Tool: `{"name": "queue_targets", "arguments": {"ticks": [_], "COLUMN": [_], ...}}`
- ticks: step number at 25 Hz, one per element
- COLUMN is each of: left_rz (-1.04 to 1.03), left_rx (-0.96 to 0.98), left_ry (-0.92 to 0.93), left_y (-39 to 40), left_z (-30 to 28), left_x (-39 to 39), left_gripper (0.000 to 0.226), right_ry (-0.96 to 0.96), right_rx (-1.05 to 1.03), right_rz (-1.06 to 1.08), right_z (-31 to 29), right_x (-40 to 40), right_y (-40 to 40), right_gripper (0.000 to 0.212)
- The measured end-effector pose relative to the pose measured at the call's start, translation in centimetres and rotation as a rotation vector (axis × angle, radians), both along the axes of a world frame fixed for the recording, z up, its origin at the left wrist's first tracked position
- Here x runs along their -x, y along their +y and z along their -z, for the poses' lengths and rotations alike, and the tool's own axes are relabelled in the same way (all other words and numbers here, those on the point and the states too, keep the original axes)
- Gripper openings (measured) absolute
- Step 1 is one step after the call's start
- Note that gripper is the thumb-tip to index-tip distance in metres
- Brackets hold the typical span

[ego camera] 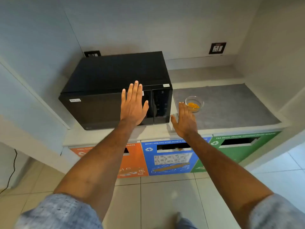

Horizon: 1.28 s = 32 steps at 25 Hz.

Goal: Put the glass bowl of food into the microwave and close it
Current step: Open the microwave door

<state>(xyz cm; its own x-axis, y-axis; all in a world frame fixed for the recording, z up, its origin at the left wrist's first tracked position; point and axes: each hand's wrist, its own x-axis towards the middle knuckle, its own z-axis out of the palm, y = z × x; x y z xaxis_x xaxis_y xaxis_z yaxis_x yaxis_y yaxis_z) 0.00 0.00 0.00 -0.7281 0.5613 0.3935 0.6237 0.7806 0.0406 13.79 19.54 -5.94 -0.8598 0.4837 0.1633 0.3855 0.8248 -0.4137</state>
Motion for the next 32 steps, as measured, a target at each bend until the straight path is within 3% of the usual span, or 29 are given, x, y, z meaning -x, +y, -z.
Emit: {"name": "queue_targets", "arguments": {"ticks": [11,18,23,28,32], "left_rz": [-0.147,-0.178,-0.233,-0.241,-0.234], "left_rx": [-0.29,-0.386,-0.444,-0.32,-0.286], "left_ry": [0.088,0.138,0.167,0.155,0.136], "left_y": [3.5,4.4,5.1,5.3,5.2], "left_z": [4.7,5.1,4.3,3.1,2.6], "left_x": [1.9,2.2,2.4,3.2,3.3], "left_gripper": [0.061,0.053,0.057,0.079,0.075], "right_ry": [-0.096,0.076,0.119,0.137,0.154], "right_rx": [0.512,0.838,0.887,0.87,0.846], "right_rz": [-0.018,0.134,0.19,0.17,0.209], "right_z": [7.3,9.6,10.5,10.8,11.1], "right_x": [5.1,7.2,7.4,8.0,8.1], "right_y": [0.8,1.2,0.8,0.5,0.2], "right_gripper": [0.071,0.054,0.051,0.046,0.04]}}
